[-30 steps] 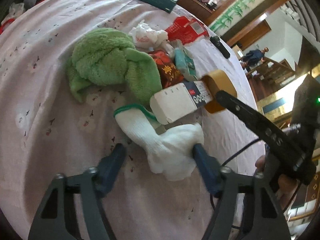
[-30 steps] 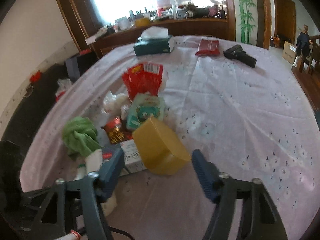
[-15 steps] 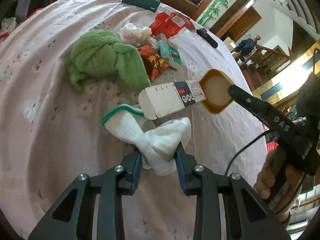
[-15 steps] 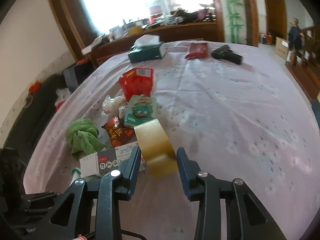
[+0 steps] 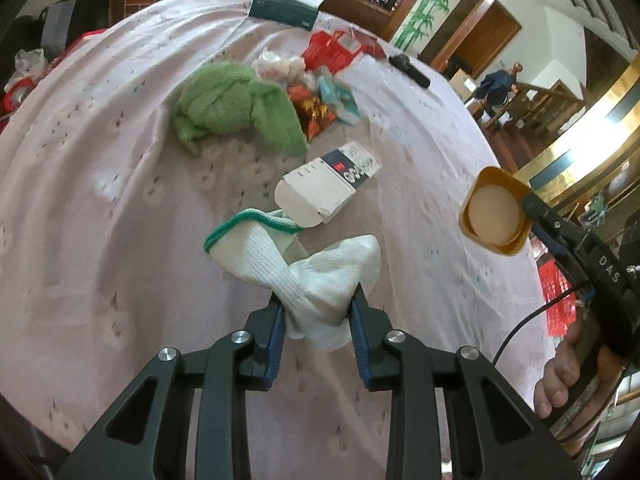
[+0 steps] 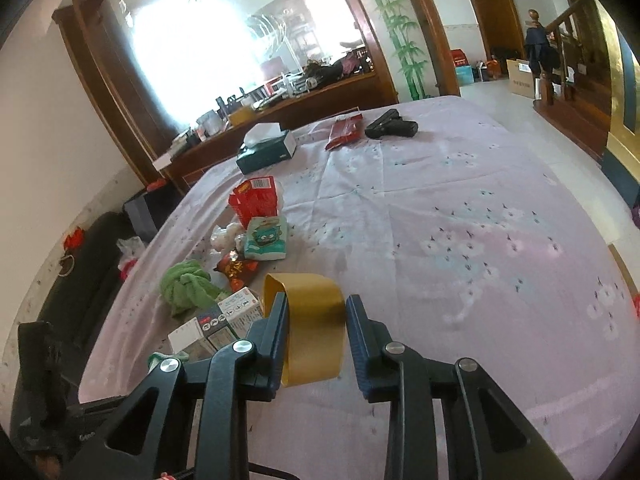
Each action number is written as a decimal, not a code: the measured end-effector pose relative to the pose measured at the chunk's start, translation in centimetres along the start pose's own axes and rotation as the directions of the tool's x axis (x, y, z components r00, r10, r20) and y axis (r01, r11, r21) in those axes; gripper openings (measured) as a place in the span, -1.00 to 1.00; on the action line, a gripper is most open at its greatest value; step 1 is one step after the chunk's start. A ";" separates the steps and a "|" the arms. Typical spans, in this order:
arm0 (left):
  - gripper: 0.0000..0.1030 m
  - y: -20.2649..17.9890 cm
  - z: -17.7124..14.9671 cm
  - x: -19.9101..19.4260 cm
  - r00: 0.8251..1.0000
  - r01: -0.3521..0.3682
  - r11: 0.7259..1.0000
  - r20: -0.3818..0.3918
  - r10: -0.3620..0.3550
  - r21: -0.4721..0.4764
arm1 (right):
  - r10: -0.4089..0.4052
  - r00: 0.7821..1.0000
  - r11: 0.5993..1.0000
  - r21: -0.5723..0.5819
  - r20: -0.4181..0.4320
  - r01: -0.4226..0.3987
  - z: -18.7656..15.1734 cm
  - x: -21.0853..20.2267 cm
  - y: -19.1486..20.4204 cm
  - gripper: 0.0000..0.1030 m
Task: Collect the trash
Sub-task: 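Lift the white sock and yellow tape roll and carry both to the wastebasket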
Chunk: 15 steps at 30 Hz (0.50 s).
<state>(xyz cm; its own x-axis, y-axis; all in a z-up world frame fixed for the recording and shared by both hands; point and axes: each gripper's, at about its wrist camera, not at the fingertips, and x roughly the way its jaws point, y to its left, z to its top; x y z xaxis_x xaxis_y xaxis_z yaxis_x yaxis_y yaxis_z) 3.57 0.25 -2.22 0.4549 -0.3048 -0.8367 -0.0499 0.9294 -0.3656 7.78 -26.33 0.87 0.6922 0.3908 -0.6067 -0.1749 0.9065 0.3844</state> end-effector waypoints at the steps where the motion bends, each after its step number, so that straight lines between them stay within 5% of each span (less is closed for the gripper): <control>1: -0.46 0.0 -0.1 -0.1 1.000 0.013 1.000 -0.010 -0.013 -0.003 | 0.000 1.000 1.000 0.003 0.003 0.000 -0.3 -0.4 -0.1 -0.42; 8: -0.46 -2.0 -0.3 -2.6 0.996 0.069 0.996 0.045 -0.072 0.060 | 0.012 1.000 0.999 0.029 0.023 -0.013 -0.9 -1.8 -0.8 -0.42; 15: -0.46 -5.5 -1.6 -3.4 0.984 0.174 0.972 0.001 -0.176 0.158 | 0.015 0.997 0.999 0.050 0.073 -0.019 -0.9 -4.1 -1.5 -0.42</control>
<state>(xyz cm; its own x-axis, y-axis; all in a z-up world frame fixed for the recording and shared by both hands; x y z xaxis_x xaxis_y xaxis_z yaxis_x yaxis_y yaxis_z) 0.90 -4.13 2.02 0.4571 -0.4635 -0.7591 0.1714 0.8834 -0.4362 4.61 -29.17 2.12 0.7390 0.3918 -0.5480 -0.1525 0.8897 0.4304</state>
